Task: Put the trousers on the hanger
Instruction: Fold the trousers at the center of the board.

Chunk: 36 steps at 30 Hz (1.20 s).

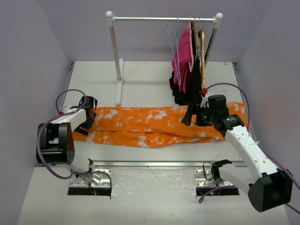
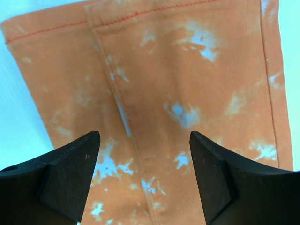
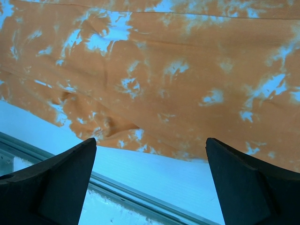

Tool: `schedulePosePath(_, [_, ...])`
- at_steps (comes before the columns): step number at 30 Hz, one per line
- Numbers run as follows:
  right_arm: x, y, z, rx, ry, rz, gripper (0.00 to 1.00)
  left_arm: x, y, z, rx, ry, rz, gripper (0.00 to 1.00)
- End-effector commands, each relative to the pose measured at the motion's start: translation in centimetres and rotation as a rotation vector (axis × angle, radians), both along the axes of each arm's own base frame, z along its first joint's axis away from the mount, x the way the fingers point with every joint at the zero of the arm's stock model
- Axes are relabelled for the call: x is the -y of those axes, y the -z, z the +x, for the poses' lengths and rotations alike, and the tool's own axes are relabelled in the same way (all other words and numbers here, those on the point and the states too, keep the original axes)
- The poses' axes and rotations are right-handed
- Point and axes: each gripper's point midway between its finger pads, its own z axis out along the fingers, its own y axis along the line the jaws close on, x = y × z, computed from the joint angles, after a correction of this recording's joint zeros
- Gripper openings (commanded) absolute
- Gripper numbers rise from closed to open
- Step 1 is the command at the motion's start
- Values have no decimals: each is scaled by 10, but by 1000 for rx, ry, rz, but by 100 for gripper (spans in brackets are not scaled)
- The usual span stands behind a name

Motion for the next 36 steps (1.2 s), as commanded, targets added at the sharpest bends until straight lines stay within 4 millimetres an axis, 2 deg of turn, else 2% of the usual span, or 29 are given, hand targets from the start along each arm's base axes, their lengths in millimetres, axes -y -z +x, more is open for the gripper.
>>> schedulePosePath(1, [-5,-12,5,69,-30,20,99,5,-3,24,52,29,-13,73])
schedulePosePath(4, [-6,-13,5,77,-33,25,99,6,8,25,22,36,-21,73])
schedulePosePath(9, [-6,-12,4,74,-35,27,99,8,20,26,-1,39,-33,66])
schedulePosePath(13, [-6,-12,4,76,-30,26,99,7,19,28,4,40,-28,50])
schedulePosePath(20, [-6,-12,4,78,-31,25,99,6,10,31,18,50,-22,47])
schedulePosePath(28, [-6,-11,5,74,-34,27,99,13,-12,33,47,110,-43,57])
schedulePosePath(31, [-6,-11,5,76,-33,28,99,12,-16,31,36,110,-40,79])
schedulePosePath(33, [-6,-10,4,74,-34,28,99,15,-18,35,51,119,-54,87])
schedulePosePath(36, [-6,-9,5,70,-35,27,99,22,-26,44,98,147,-72,83])
